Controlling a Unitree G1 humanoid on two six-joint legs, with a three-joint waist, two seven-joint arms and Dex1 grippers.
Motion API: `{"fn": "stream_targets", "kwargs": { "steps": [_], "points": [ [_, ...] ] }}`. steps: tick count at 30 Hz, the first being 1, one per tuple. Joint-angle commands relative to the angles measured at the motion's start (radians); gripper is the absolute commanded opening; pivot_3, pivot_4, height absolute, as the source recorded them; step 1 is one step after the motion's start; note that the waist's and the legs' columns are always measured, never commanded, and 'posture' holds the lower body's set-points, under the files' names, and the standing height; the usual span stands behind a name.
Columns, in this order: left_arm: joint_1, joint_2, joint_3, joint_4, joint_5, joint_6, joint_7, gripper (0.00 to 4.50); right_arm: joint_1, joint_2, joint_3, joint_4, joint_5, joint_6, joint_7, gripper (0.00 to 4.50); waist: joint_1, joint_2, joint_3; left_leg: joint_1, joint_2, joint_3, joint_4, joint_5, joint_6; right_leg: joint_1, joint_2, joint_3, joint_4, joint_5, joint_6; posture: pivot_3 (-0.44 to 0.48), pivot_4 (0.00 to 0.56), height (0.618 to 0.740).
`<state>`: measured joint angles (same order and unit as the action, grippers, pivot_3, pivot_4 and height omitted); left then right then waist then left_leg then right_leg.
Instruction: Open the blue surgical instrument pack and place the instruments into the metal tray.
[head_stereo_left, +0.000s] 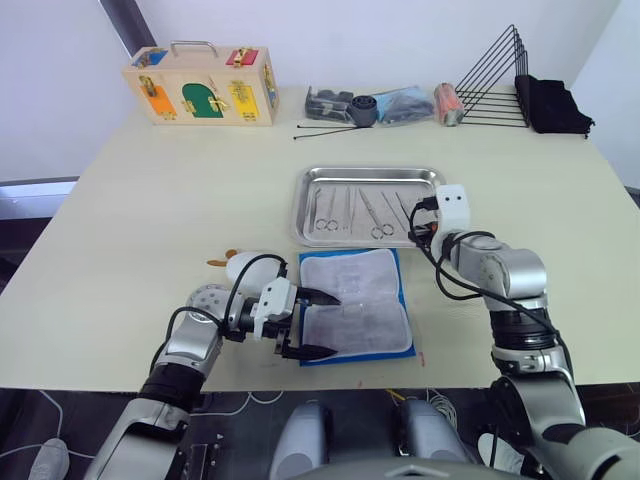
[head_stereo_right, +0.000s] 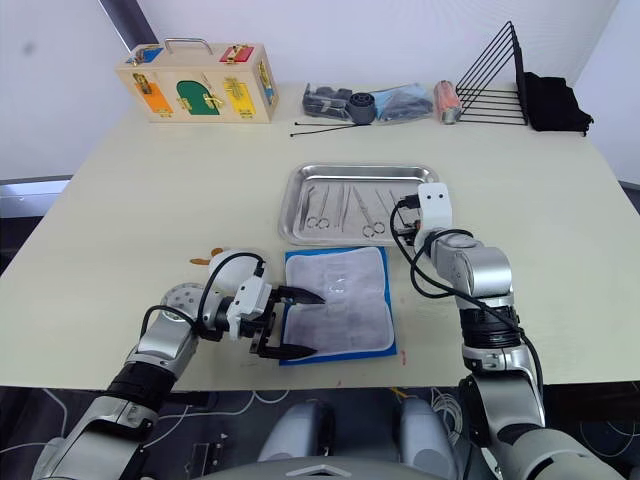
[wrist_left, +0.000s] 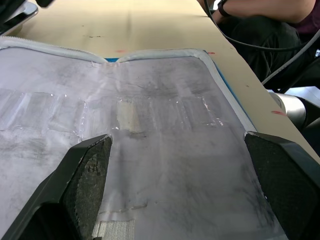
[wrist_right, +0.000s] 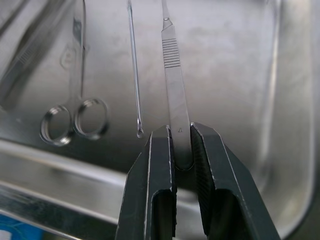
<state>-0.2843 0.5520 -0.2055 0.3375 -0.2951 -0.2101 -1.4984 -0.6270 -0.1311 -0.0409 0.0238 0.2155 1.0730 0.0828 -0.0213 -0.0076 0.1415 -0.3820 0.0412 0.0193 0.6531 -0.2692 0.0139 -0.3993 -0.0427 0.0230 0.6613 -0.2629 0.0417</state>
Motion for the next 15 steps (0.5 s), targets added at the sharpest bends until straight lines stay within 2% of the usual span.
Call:
{"fn": "stream_targets", "kwargs": {
  "steps": [1,4,9,10,11,12,14,15],
  "points": [
    [0.034,-0.001,-0.038,0.07,0.053,0.008,0.001,4.5,-0.034,0.004,-0.02,0.0,0.002,-0.014,0.0,0.01,0.0,0.0,0.0,0.0,0.0,0.0,0.0,0.0,0.0,0.0,0.0,0.0,0.0,0.0,0.0,0.0,0.15,0.74],
    [0.033,0.0,-0.038,0.079,0.054,0.0,-0.001,4.5,-0.037,0.003,-0.02,0.006,0.002,-0.014,0.005,0.01,-0.001,0.001,0.0,0.0,0.0,0.0,0.0,0.0,0.0,0.0,0.0,0.0,0.0,0.0,0.0,0.0,0.15,0.74],
    [0.03,0.002,-0.037,0.093,0.054,-0.01,-0.006,4.5,-0.04,-0.005,-0.02,-0.026,0.01,-0.022,0.024,2.36,-0.002,0.001,-0.001,0.0,0.0,0.0,0.0,0.0,0.0,0.0,0.0,0.0,0.0,0.0,0.0,0.0,0.15,0.74],
    [0.029,0.002,-0.037,0.095,0.054,-0.011,-0.006,4.5,-0.041,-0.007,-0.022,-0.037,0.015,-0.023,0.03,2.4,-0.003,0.001,-0.001,0.0,0.0,0.0,0.0,0.0,0.0,0.0,0.0,0.0,0.0,0.0,0.0,0.0,0.15,0.74],
    [0.028,0.002,-0.037,0.098,0.054,-0.012,-0.007,4.5,-0.045,-0.012,-0.023,-0.049,0.017,-0.023,0.037,2.69,-0.004,0.002,-0.001,0.0,0.0,0.0,0.0,0.0,0.0,0.0,0.0,0.0,0.0,0.0,0.0,0.0,0.15,0.74],
    [0.028,0.002,-0.036,0.1,0.054,-0.014,-0.008,4.5,-0.047,-0.018,-0.022,-0.062,0.019,-0.027,0.047,3.32,-0.004,0.002,-0.001,0.0,0.0,0.0,0.0,0.0,0.0,0.0,0.0,0.0,0.0,0.0,0.0,0.0,0.15,0.74],
    [0.026,0.002,-0.035,0.105,0.053,-0.018,-0.011,4.5,-0.053,-0.027,-0.021,-0.086,0.024,-0.026,0.06,3.74,-0.005,0.002,-0.001,0.0,0.0,0.0,0.0,0.0,0.0,0.0,0.0,0.0,0.0,0.0,0.0,0.0,0.15,0.74],
    [0.026,0.003,-0.034,0.107,0.053,-0.019,-0.011,4.5,-0.055,-0.029,-0.021,-0.094,0.028,-0.03,0.067,4.18,-0.006,0.003,-0.001,0.0,0.0,0.0,0.0,0.0,0.0,0.0,0.0,0.0,0.0,0.0,0.0,0.0,0.15,0.74]
  ]
}}
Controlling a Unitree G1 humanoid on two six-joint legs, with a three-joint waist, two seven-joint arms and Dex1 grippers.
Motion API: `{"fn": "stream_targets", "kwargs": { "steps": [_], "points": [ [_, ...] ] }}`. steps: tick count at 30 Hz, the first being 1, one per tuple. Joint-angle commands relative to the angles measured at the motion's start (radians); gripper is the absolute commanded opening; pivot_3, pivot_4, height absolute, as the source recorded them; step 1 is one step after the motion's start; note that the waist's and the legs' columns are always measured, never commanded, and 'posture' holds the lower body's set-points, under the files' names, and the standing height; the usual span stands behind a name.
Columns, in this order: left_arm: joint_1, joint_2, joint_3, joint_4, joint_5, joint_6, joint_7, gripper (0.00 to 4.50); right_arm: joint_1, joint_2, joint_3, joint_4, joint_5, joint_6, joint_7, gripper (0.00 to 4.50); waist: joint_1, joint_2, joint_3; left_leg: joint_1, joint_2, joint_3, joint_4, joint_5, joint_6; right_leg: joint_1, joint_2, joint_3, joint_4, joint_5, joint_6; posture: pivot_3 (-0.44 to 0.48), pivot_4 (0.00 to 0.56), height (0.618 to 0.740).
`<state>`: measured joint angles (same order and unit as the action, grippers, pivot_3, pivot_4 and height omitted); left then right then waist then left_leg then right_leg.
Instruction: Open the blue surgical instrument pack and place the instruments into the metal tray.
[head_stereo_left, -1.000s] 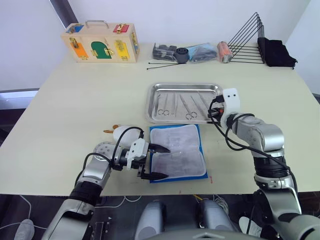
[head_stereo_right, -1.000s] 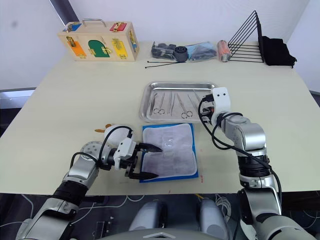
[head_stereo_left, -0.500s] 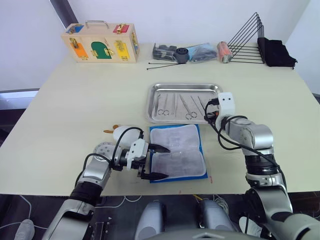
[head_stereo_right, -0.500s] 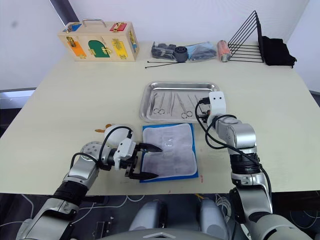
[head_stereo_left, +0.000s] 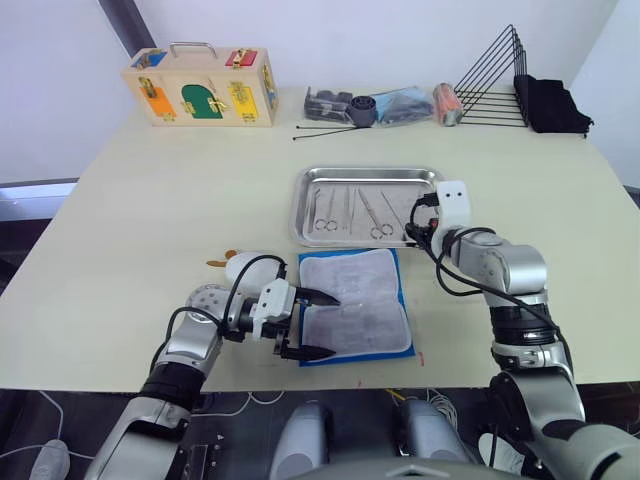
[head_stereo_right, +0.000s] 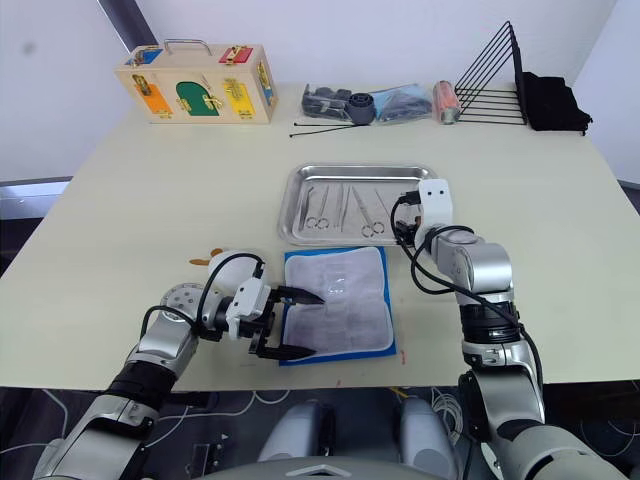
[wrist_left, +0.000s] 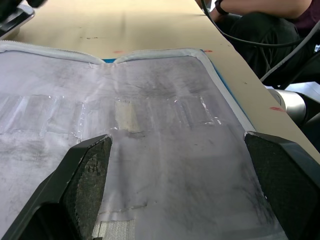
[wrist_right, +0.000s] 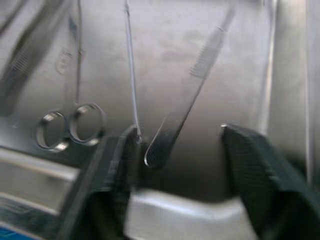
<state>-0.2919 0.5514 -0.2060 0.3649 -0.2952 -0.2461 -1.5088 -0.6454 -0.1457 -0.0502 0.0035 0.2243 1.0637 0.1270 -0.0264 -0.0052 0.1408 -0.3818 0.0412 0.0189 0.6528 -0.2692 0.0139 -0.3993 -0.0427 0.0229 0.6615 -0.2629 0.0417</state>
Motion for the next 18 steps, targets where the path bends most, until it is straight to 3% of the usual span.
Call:
{"fn": "stream_targets", "kwargs": {
  "steps": [1,8,14,18],
  "points": [
    [0.033,0.003,-0.033,0.08,0.051,0.016,-0.003,4.5,-0.04,-0.018,-0.014,-0.087,0.028,-0.027,0.036,4.42,-0.002,0.0,0.0,0.0,0.0,0.0,0.0,0.0,0.0,0.0,0.0,0.0,0.0,0.0,0.0,0.0,0.15,0.74],
    [0.033,-0.008,0.001,0.029,0.001,0.014,-0.009,4.5,0.027,-0.101,-0.011,-0.172,0.084,-0.296,0.251,4.42,-0.006,0.001,0.0,0.0,0.0,0.0,0.0,0.0,0.0,0.0,0.0,0.0,0.0,0.0,0.0,0.0,0.15,0.74],
    [0.043,-0.007,0.036,-0.116,-0.055,0.063,0.017,4.5,0.14,-0.189,-0.04,-0.216,0.139,-0.452,0.418,4.42,-0.008,-0.001,0.002,-0.002,0.0,0.0,0.0,0.0,0.0,-0.001,0.0,0.0,-0.002,0.0,0.0,0.0,0.15,0.74],
    [0.054,0.012,0.081,-0.254,-0.117,0.151,0.054,4.5,0.216,-0.237,-0.066,-0.228,0.18,-0.591,0.529,4.42,-0.007,-0.004,0.004,-0.017,0.0,-0.001,0.002,0.0,0.0,-0.013,0.0,0.0,0.0,0.0,0.001,0.0,0.15,0.74]
  ]
}}
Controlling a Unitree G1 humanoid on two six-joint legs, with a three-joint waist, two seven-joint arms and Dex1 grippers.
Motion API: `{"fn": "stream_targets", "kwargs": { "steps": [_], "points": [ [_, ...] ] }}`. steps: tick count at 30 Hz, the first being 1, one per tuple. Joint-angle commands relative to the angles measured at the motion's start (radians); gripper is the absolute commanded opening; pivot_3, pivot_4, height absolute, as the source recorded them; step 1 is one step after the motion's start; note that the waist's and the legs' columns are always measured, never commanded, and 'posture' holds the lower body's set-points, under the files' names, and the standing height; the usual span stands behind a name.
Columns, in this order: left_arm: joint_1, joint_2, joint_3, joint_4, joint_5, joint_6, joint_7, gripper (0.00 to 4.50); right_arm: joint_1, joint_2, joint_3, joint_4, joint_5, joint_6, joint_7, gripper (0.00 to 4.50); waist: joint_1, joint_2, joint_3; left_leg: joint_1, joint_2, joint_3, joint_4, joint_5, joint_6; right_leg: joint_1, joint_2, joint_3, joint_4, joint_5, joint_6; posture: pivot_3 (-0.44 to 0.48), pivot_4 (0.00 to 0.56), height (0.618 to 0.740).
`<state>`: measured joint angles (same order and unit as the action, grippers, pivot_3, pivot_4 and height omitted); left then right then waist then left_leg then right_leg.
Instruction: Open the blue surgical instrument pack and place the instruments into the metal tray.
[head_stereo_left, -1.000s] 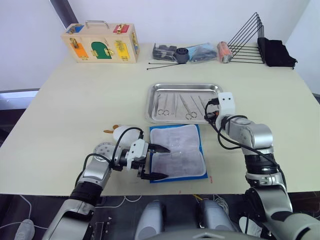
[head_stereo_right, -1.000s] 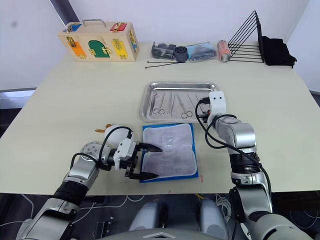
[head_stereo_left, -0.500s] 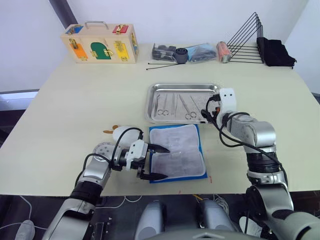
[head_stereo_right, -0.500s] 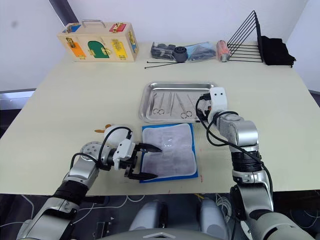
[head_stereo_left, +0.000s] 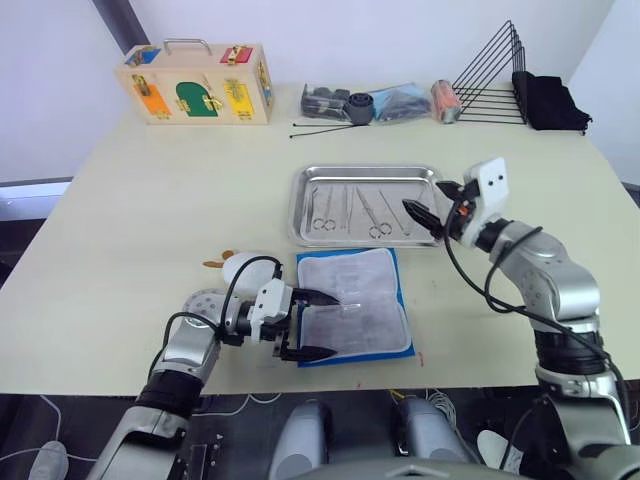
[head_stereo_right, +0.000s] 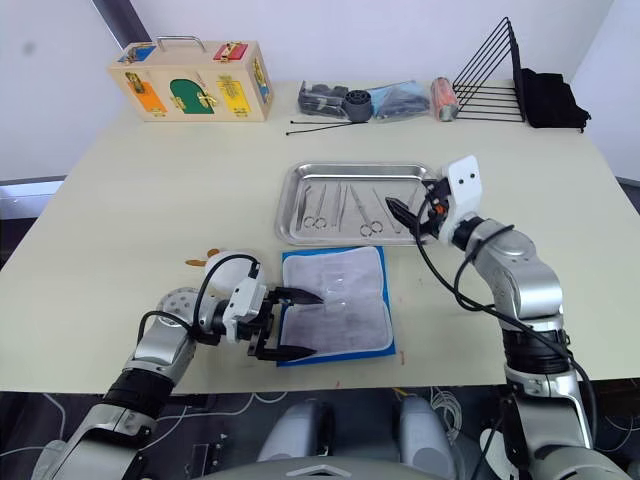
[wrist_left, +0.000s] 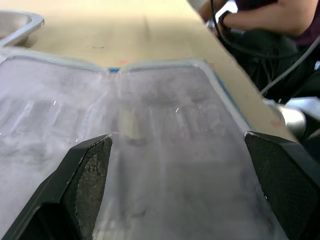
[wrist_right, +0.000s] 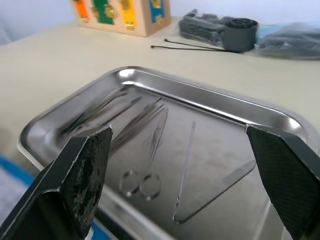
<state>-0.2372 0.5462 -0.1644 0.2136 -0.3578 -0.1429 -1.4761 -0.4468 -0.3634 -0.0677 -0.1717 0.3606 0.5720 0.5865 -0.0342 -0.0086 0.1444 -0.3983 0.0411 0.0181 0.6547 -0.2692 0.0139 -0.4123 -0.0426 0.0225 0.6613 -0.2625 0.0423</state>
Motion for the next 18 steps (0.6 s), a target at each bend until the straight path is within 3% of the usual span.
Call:
{"fn": "stream_targets", "kwargs": {
  "steps": [1,10,18],
  "points": [
    [0.0,0.024,0.055,-0.142,-0.075,0.078,0.039,4.5,0.032,-0.028,-0.056,-0.054,0.056,-0.117,0.091,4.42,0.001,-0.002,0.002,0.0,0.0,0.0,0.0,0.0,0.0,0.0,0.0,0.0,0.0,0.0,0.0,0.0,0.15,0.74],
    [0.027,0.076,0.208,-0.415,-0.226,0.317,0.248,4.5,0.129,-0.085,-0.121,-0.013,0.141,-0.234,0.229,4.42,0.0,-0.006,0.008,0.0,0.0,-0.002,0.0,0.0,0.0,0.0,0.0,0.0,0.0,0.0,0.0,0.0,0.15,0.74],
    [0.145,0.12,0.428,-0.475,-0.29,0.423,0.428,4.5,0.236,-0.118,-0.18,-0.02,0.219,-0.263,0.305,4.42,-0.001,-0.007,0.009,0.001,0.0,-0.003,0.0,0.0,0.0,0.0,0.0,0.001,0.0,0.0,0.0,0.0,0.15,0.74]
  ]
}}
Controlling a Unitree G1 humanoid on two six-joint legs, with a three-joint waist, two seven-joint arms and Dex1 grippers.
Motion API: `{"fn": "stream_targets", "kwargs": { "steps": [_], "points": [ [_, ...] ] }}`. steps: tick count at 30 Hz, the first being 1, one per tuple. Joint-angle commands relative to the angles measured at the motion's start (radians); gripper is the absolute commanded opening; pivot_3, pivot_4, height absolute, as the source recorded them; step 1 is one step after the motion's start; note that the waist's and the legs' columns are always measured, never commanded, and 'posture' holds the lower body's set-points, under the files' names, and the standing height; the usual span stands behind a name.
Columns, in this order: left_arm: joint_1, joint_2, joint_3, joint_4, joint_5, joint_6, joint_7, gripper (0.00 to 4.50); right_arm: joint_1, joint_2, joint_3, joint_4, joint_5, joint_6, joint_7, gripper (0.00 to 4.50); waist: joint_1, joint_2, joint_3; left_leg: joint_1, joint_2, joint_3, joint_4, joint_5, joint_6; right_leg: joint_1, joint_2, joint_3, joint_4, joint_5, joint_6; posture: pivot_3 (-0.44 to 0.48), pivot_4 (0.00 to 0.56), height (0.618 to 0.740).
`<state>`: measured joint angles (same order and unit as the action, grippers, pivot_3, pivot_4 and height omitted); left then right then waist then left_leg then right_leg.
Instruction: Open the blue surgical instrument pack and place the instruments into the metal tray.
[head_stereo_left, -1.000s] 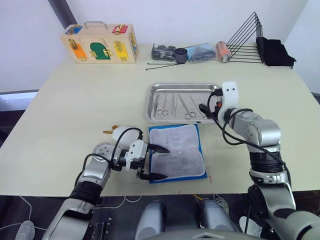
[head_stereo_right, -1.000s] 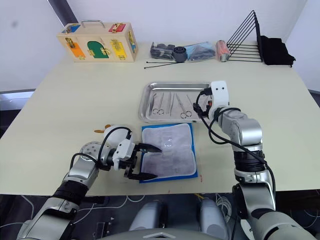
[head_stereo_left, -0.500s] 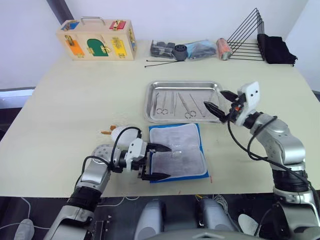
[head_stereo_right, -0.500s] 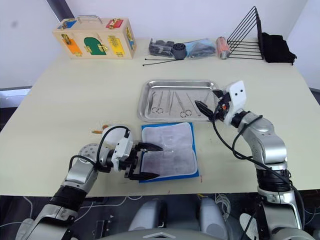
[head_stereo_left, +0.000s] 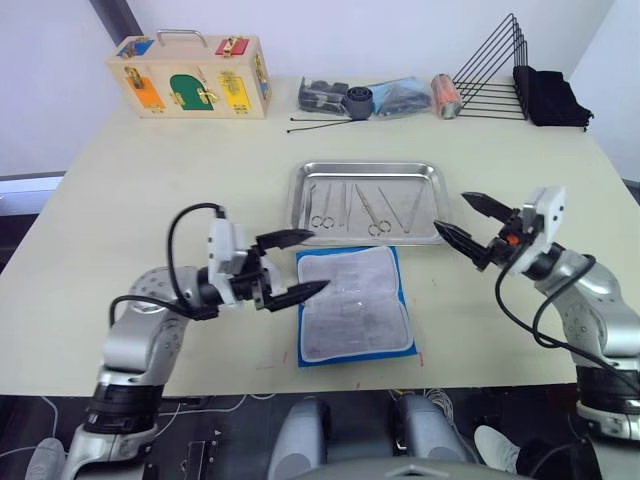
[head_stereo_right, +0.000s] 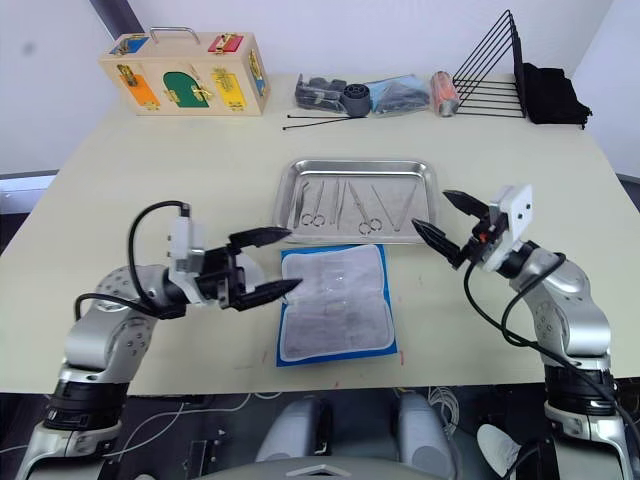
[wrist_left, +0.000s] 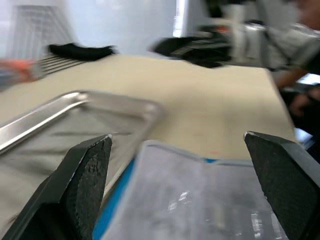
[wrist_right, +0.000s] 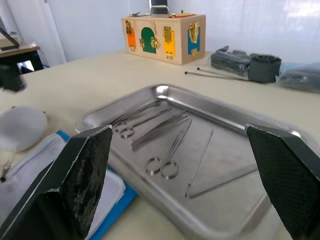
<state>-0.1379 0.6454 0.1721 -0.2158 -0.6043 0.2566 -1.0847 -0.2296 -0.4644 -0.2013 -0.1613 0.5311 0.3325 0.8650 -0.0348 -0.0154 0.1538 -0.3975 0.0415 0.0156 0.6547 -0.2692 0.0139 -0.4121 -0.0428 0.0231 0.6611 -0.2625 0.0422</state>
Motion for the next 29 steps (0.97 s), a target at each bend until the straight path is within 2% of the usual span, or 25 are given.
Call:
{"fn": "stream_targets", "kwargs": {
  "steps": [1,7,14,20,29],
  "points": [
    [0.074,0.028,0.119,-0.055,-0.054,0.033,0.044,4.5,0.033,-0.023,-0.056,-0.031,0.061,-0.025,0.038,4.42,0.0,0.0,0.0,0.0,0.0,0.0,0.0,0.0,0.0,0.0,0.0,0.0,0.0,0.0,0.0,0.0,0.15,0.74],
    [0.303,0.057,0.295,-0.036,-0.07,0.042,0.044,4.5,0.162,-0.096,-0.136,-0.002,0.092,-0.07,0.138,4.42,0.005,-0.002,0.001,0.001,0.0,0.0,0.0,0.0,0.0,0.0,-0.002,0.0,0.0,0.0,0.0,0.0,0.15,0.74],
    [0.484,0.041,0.348,0.015,0.013,-0.04,0.041,4.5,0.307,-0.144,-0.202,0.072,0.057,-0.18,0.218,4.42,0.022,-0.002,0.001,0.003,-0.001,0.005,0.0,0.0,0.0,0.002,-0.002,0.0,0.0,0.0,0.0,0.0,0.15,0.74],
    [0.537,0.023,0.33,0.096,0.091,-0.083,0.082,4.5,0.455,-0.174,-0.248,0.084,0.051,-0.212,0.255,4.42,0.024,-0.003,0.001,0.003,-0.001,0.005,0.0,0.0,0.0,0.003,-0.002,-0.001,0.0,0.0,0.0,0.0,0.15,0.74],
    [0.504,0.035,0.303,0.157,0.174,-0.144,0.128,4.5,0.58,-0.141,-0.28,0.13,0.012,-0.342,0.252,4.42,0.024,-0.004,0.0,0.004,-0.001,0.005,0.0,0.0,0.0,0.003,-0.001,-0.001,0.0,0.0,0.0,0.0,0.15,0.74]
  ]
}}
